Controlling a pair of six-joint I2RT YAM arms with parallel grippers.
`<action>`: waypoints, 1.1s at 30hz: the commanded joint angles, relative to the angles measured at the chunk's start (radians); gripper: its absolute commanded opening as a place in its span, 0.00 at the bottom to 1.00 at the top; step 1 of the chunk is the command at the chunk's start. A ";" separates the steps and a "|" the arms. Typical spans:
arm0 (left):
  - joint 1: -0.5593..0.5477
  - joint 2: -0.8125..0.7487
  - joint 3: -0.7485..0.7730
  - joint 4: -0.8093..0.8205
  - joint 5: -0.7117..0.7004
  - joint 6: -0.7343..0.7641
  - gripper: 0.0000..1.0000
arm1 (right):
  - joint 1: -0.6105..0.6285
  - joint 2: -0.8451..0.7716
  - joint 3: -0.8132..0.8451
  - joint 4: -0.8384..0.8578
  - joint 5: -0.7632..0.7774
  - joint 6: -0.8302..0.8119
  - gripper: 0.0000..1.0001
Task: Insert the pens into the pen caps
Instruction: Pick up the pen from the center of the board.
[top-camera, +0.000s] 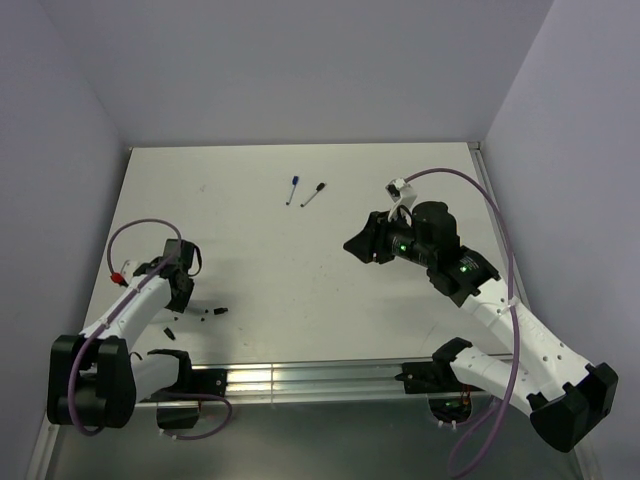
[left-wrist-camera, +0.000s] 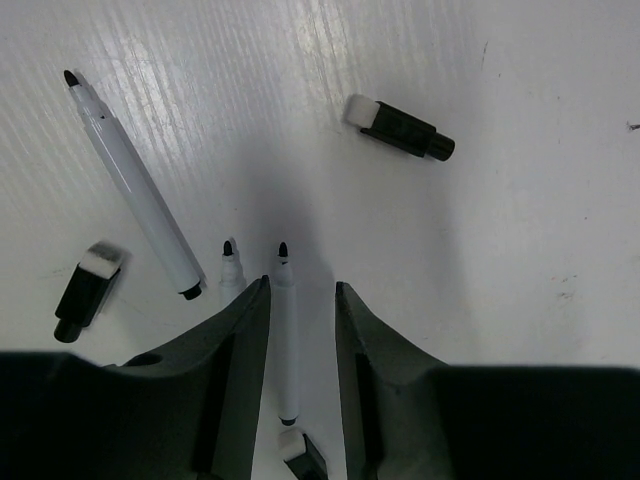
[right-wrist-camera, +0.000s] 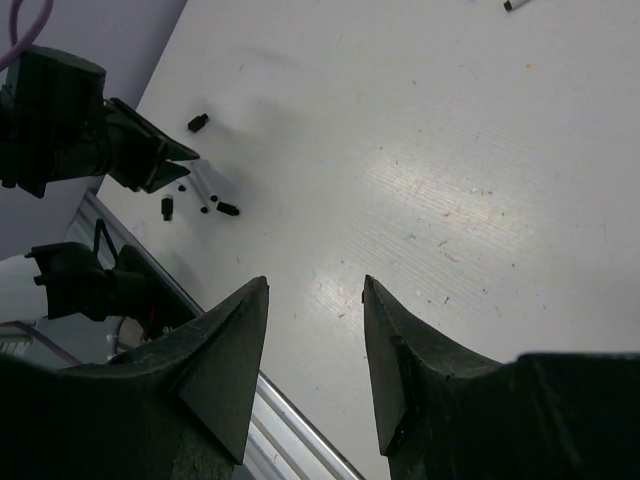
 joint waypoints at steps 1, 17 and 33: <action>0.016 -0.002 -0.014 0.036 0.015 0.018 0.36 | -0.004 -0.020 -0.003 0.040 0.013 -0.014 0.50; 0.042 0.064 -0.035 0.098 0.049 0.046 0.33 | -0.004 -0.021 -0.004 0.035 0.025 -0.017 0.50; 0.042 0.101 -0.034 0.127 0.075 0.059 0.14 | -0.004 -0.017 0.001 0.023 0.036 -0.022 0.50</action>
